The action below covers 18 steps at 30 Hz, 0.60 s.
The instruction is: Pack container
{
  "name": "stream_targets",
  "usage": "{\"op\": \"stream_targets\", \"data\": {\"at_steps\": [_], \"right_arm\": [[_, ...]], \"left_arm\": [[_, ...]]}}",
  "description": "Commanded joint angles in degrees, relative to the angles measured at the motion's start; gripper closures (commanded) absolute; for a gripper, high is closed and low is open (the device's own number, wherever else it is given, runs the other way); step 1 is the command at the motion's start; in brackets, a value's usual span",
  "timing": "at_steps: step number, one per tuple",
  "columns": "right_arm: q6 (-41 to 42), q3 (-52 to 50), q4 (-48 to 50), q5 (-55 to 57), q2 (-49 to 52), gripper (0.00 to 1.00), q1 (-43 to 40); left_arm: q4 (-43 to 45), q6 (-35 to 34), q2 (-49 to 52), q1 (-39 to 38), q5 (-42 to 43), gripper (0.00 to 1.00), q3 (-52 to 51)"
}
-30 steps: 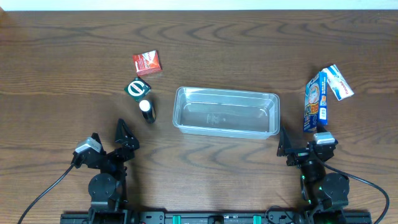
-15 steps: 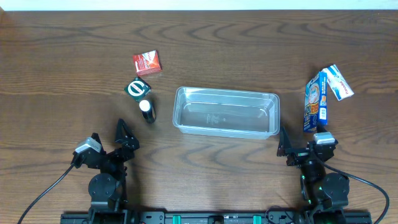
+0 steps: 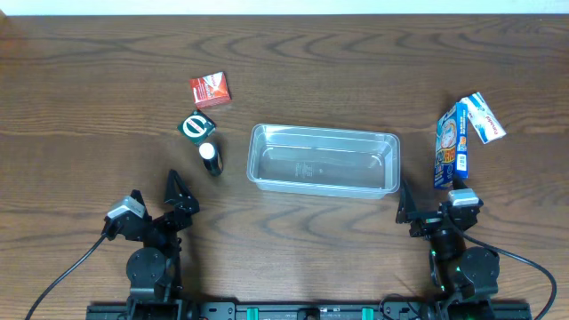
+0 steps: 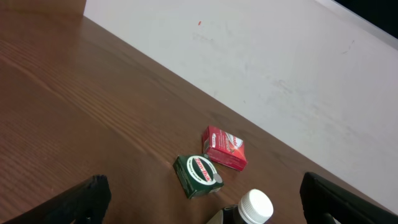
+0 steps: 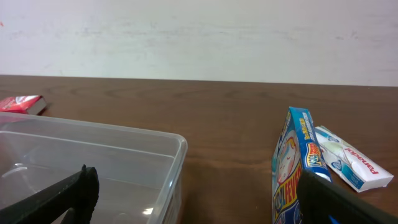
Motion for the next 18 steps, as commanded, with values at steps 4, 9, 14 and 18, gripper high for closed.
{"op": "stream_targets", "data": {"at_steps": [4, 9, 14, 18], "right_arm": [[0.17, -0.33, 0.74, -0.15, -0.52, 0.01, -0.85], [2.12, 0.76, 1.68, -4.55, -0.39, 0.01, -0.85], [2.08, 9.05, 1.55, -2.78, 5.38, 0.01, -1.55], [1.22, 24.3, -2.71, -3.06, 20.74, 0.01, -4.28]], "left_arm": [[-1.81, 0.72, -0.37, 0.28, -0.28, 0.02, -1.31], [-1.81, 0.72, -0.37, 0.28, -0.28, 0.02, -1.31], [-1.81, 0.72, -0.37, 0.28, -0.28, 0.02, -1.31], [-1.81, 0.72, -0.37, 0.28, -0.28, 0.02, -1.31]]}}
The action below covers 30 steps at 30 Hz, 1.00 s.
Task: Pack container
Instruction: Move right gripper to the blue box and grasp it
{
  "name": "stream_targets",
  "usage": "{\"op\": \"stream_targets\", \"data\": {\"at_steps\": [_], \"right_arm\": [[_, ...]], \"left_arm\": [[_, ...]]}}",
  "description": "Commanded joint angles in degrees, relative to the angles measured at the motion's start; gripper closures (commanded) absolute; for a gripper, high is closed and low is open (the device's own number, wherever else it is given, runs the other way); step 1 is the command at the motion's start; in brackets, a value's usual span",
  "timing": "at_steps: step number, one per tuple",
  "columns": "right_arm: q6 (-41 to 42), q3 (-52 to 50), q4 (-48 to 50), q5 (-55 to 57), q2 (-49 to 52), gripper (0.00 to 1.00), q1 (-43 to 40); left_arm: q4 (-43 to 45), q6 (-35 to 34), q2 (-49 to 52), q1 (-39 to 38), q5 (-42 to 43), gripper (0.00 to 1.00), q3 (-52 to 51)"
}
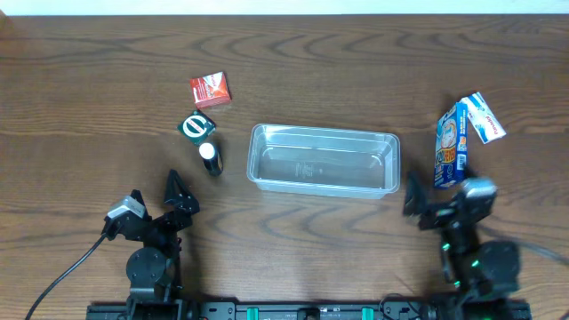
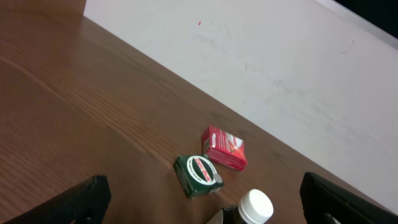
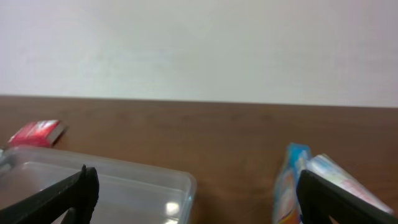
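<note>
A clear plastic container [image 1: 323,160] lies empty at the table's middle; its corner shows in the right wrist view [image 3: 124,186]. Left of it are a red box [image 1: 211,90], a green box [image 1: 196,125] and a dark bottle with a white cap [image 1: 210,157]; the left wrist view shows the same red box [image 2: 224,148], green box [image 2: 198,176] and cap [image 2: 256,205]. At the right stand a blue box [image 1: 449,145] and a white packet [image 1: 484,116]. My left gripper [image 1: 156,199] is open near the front edge. My right gripper [image 1: 437,197] is open just in front of the blue box [image 3: 288,183].
Dark wooden table [image 1: 89,107] with a white wall behind it [image 3: 199,43]. The arm bases and cables sit at the front edge.
The right arm has lifted and moved forward toward the blue box, its view blurred and tilted up. The left arm has not moved. Nothing was taken hold of.
</note>
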Motion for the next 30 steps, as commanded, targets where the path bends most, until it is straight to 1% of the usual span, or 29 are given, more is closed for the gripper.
{"op": "stream_targets", "data": {"at_steps": [1, 2, 4, 8, 10, 12, 14, 16, 19, 20, 22, 23, 24, 30], "right_arm": [[0.02, 14.71, -4.59, -0.11, 12.59, 0.01, -3.02], [0.02, 21.57, -9.57, -0.09, 18.8, 0.01, -4.22], [-0.57, 31.56, -17.11, -0.13, 27.69, 0.01, -6.03], [-5.86, 53.27, -34.97, -0.09, 46.14, 0.01, -8.68], [-8.13, 61.35, -41.83, 0.09, 53.13, 0.01, -8.9], [-8.46, 67.28, -46.64, 0.07, 59.14, 0.01, -8.9], [-6.23, 69.79, -48.63, -2.51, 63.34, 0.01, -8.87], [-5.95, 69.79, -48.39, -5.31, 66.69, 0.01, -8.9], [-5.86, 69.79, -49.29, -4.02, 70.6, 0.01, -9.16], [-5.16, 69.79, -50.1, -2.97, 72.13, 0.04, -9.62], [-2.32, 69.79, -51.6, -1.11, 74.73, 0.05, -10.54], [-1.75, 69.79, -52.41, -0.79, 76.02, 0.1, -11.08], [-1.57, 69.77, -53.29, -0.74, 77.46, 0.13, -11.65], [-0.7, 69.75, -55.76, -0.7, 84.02, 0.22, -13.79]], "left_arm": [[-1.84, 0.74, -0.37, 0.31, -0.26, 0.02, -1.31], [-1.84, 0.74, -0.37, 0.31, -0.26, 0.02, -1.31], [-1.84, 0.74, -0.37, 0.31, -0.26, 0.02, -1.31], [-1.84, 0.74, -0.37, 0.31, -0.26, 0.02, -1.31], [-1.84, 0.74, -0.37, 0.31, -0.26, 0.02, -1.31], [-1.81, 0.74, -0.37, 0.31, -0.26, 0.02, -1.31], [-1.84, 0.74, -0.37, 0.31, -0.26, 0.02, -1.31], [-1.81, 0.74, -0.37, 0.31, -0.26, 0.02, -1.31], [-1.84, 0.74, -0.37, 0.31, -0.26, 0.02, -1.31], [-1.84, 0.74, -0.37, 0.31, -0.26, 0.02, -1.31], [-1.81, 0.74, -0.37, 0.31, -0.26, 0.02, -1.31], [-1.84, 0.74, -0.37, 0.31, -0.26, 0.02, -1.31], [-1.84, 0.74, -0.37, 0.31, -0.26, 0.02, -1.31], [-1.84, 0.74, -0.37, 0.31, -0.26, 0.02, -1.31]]}}
